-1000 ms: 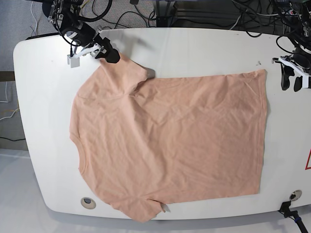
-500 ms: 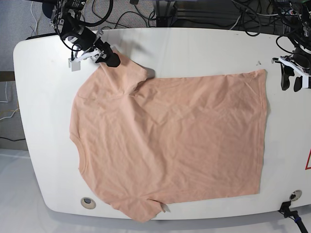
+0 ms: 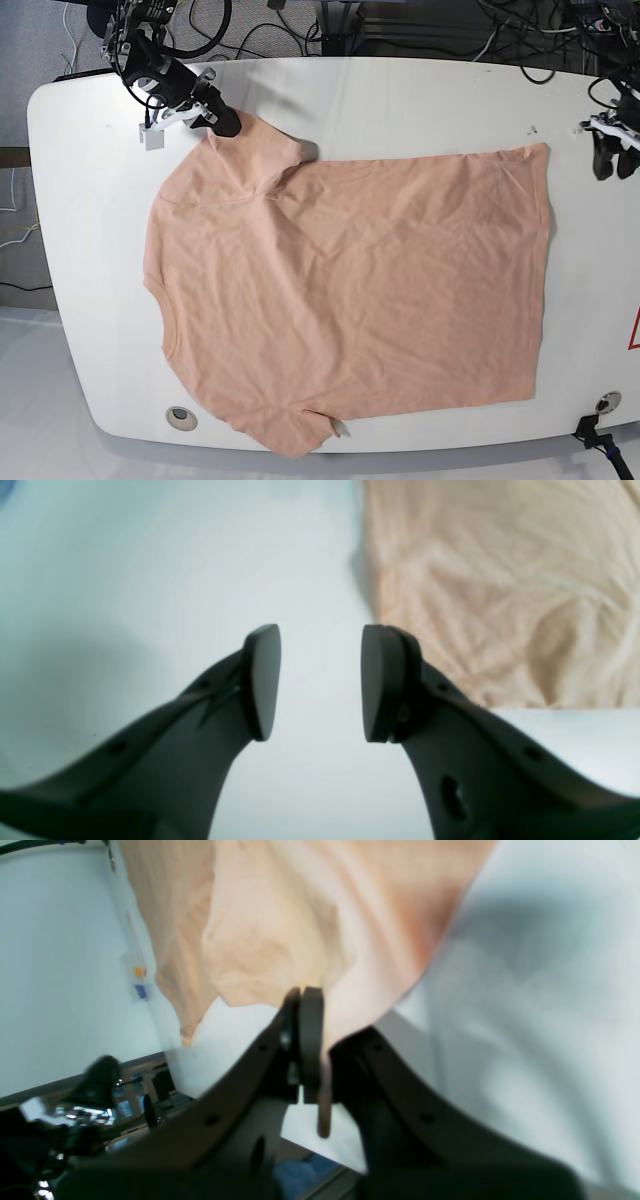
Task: Fold the T-shirt properly
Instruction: 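Lower the left gripper and pinch the opposite shoulder corner, then lift both grippers and pull the shoulder edge toward the robot, then swing both grippers down, laying the shoulder edge back over the shirt body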
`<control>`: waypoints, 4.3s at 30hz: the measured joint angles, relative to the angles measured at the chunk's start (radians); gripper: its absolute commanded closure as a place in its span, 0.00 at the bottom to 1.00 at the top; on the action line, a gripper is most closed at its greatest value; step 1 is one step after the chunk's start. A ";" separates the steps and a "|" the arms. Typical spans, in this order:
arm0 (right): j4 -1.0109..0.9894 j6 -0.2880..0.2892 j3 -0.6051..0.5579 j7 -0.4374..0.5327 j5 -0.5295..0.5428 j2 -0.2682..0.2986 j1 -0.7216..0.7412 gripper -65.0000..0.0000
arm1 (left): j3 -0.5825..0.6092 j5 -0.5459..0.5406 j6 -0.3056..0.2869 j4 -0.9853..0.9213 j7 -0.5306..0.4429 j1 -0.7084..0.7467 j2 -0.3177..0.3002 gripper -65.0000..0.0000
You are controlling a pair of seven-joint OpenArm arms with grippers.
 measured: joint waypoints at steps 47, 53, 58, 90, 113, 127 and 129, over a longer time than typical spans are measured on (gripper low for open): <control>0.000 0.000 -0.003 0.000 0.000 0.000 -0.003 1.00 | 0.102 -0.089 -0.288 -0.359 0.253 -0.257 0.158 0.35; 0.000 0.001 -0.003 0.000 0.000 0.000 -0.004 1.00 | 0.101 -0.062 -0.285 -0.366 0.266 -0.304 0.162 0.35; 0.000 0.001 -0.003 0.000 0.000 0.000 -0.005 1.00 | 0.100 -0.051 -0.282 -0.373 0.286 -0.325 0.162 0.59; 0.260 0.001 0.023 0.004 0.112 0.012 -0.328 1.00 | -0.046 -0.137 -0.297 -0.280 0.333 0.010 0.151 1.00; 0.207 0.004 0.019 -0.003 0.167 0.017 -0.080 1.00 | -0.004 -0.050 -0.279 -0.336 0.410 -0.314 0.164 1.00; -0.009 0.006 -0.018 -0.003 0.175 0.066 0.166 1.00 | -0.122 -0.053 -0.280 -0.336 0.657 -0.458 0.189 1.00; -0.014 0.006 -0.026 -0.007 0.170 0.069 0.189 1.00 | -0.159 -0.039 -0.279 -0.336 0.678 -0.476 0.185 1.00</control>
